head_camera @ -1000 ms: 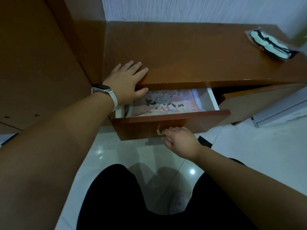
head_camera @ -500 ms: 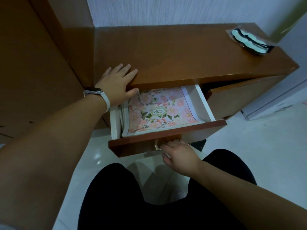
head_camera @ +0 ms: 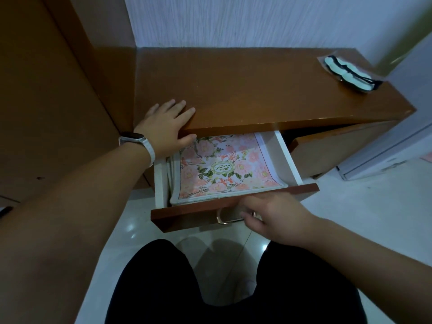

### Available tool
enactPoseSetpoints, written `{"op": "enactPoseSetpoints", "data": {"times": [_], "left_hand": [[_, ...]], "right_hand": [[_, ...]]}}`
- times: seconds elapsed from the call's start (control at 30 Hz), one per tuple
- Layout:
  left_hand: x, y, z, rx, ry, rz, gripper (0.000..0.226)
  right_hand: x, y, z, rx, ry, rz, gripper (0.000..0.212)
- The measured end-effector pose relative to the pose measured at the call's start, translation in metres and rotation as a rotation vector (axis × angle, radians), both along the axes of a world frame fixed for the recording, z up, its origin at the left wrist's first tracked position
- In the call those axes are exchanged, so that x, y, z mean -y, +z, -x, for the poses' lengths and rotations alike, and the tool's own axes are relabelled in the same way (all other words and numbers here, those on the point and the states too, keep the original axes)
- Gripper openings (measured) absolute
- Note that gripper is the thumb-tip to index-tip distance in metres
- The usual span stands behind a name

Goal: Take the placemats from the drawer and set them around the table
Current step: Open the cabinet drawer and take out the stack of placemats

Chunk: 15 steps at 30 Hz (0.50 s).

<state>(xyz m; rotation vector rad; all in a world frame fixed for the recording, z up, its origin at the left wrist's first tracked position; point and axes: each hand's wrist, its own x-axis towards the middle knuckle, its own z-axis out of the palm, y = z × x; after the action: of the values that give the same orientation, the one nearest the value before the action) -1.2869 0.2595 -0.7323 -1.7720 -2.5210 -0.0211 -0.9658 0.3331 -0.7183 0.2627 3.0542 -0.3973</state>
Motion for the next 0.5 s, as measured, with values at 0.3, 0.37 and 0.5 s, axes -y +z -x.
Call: {"op": "enactPoseSetpoints", "data": {"times": [0.3, 0.37, 0.5], "left_hand": [[0.005, 0.005, -0.017, -0.059, -0.079, -0.119, 0.071], [0.003, 0.004, -0.039, -0.118, -0.225, -0.232, 0.069], [-0.021, -0.007, -0.085, 0.042, -0.4, -0.081, 0.064]], "right_hand": [[-0.099, 0.032, 0.016, 0.134, 0.006, -0.213, 0.041], [-0.119, 0.031, 0.018, 0.199, 0.048, -0.257, 0.05], [-0.137, 0.027, 0.021, 0.356, 0.174, -0.359, 0.063]]}}
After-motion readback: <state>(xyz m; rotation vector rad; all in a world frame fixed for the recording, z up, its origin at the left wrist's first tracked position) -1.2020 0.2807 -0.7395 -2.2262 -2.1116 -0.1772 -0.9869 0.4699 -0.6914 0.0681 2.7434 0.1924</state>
